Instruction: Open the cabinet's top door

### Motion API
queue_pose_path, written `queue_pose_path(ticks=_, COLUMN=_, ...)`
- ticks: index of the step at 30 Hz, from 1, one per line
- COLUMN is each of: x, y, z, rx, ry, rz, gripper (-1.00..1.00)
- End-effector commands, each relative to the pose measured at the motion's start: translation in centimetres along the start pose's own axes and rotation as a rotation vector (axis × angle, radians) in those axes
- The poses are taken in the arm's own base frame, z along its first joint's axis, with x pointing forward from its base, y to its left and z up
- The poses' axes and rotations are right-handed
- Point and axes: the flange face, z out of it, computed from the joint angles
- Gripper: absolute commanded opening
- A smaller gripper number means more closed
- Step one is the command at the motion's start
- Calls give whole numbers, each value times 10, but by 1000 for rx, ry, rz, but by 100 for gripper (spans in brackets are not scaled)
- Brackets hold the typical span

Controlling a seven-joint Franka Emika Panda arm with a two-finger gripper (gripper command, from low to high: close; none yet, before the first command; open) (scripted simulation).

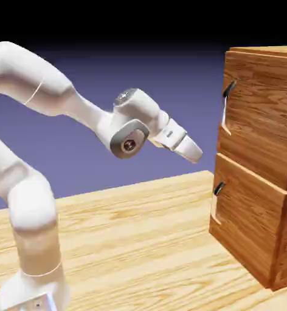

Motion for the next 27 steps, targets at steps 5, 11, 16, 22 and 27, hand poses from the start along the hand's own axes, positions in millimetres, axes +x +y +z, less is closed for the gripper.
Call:
queue_pose_path(ticks=5, x=20, y=-1, z=-11, rx=24, ry=24, rz=264, gripper=0)
queue_pose_path(ticks=11, x=38, y=-3, z=-24, rx=70, ry=40, rz=575, gripper=0)
queue_pose_path(ticks=16, x=49, y=-4, z=-33, rx=120, ry=41, rz=829, gripper=0)
queue_pose_path(ticks=22, x=56, y=-6, z=-41, rx=193, ry=23, rz=1125, gripper=0)
queue_pose_path(ticks=27, x=58, y=-9, z=-46, rx=263, ry=-7, rz=1366, gripper=0)
